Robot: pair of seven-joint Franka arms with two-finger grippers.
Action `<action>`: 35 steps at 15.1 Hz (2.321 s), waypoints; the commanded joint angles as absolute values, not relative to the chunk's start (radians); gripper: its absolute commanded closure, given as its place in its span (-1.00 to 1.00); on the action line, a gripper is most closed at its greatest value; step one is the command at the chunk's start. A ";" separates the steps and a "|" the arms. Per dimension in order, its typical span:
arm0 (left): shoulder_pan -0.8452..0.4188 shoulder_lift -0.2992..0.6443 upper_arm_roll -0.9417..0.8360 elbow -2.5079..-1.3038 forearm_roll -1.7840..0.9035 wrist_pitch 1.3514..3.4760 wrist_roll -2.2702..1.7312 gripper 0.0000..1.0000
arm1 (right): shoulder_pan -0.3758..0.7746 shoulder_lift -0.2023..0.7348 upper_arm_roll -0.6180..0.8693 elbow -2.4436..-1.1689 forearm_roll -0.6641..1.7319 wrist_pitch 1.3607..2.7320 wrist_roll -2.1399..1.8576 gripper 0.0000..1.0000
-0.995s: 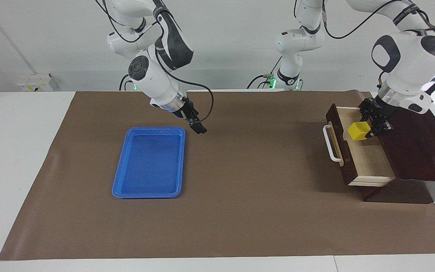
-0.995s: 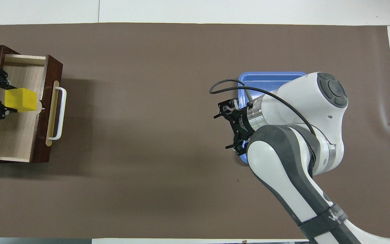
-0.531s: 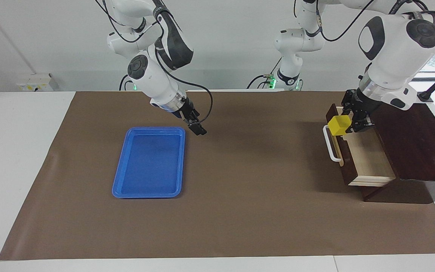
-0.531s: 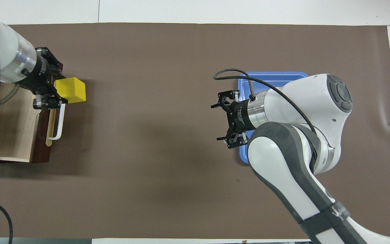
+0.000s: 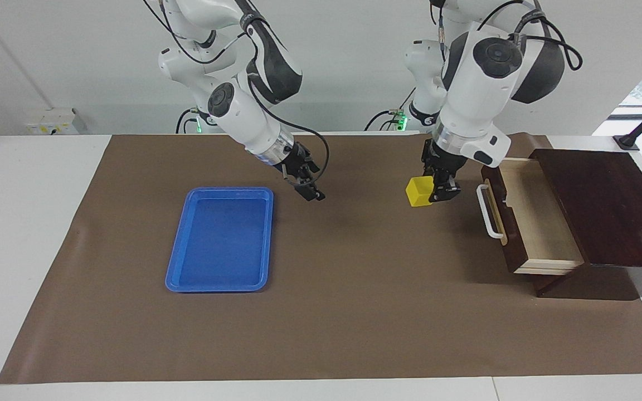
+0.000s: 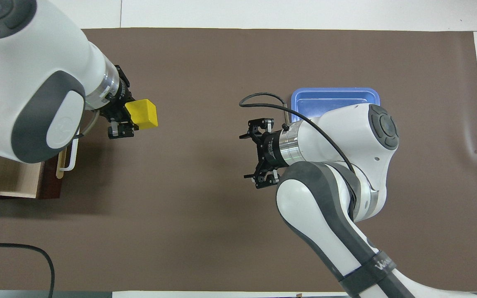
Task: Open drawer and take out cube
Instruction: 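Lift the cube with the left gripper while the right gripper approaches, then close the right gripper on the yellow cube held by the left gripper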
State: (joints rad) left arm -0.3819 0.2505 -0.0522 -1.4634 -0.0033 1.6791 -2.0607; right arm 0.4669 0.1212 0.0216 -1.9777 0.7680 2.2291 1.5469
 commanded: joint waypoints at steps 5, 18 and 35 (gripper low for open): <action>-0.407 0.238 -0.035 -1.523 -0.012 1.736 -2.080 1.00 | 0.521 0.285 0.018 -1.823 0.856 2.218 1.594 -1.00; -0.446 0.224 -0.034 -1.578 -0.012 1.761 -2.101 1.00 | 0.551 0.474 0.020 -1.523 0.778 2.143 1.623 -1.00; -0.462 0.222 -0.034 -1.588 -0.012 1.763 -2.121 1.00 | 0.568 0.505 0.018 -1.465 0.864 2.209 1.628 -1.00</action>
State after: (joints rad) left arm -0.4411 0.2506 -0.0509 -1.5544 -0.0027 1.7442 -2.1067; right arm 0.5605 0.4856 0.0175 -1.4909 0.8445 2.1886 1.6068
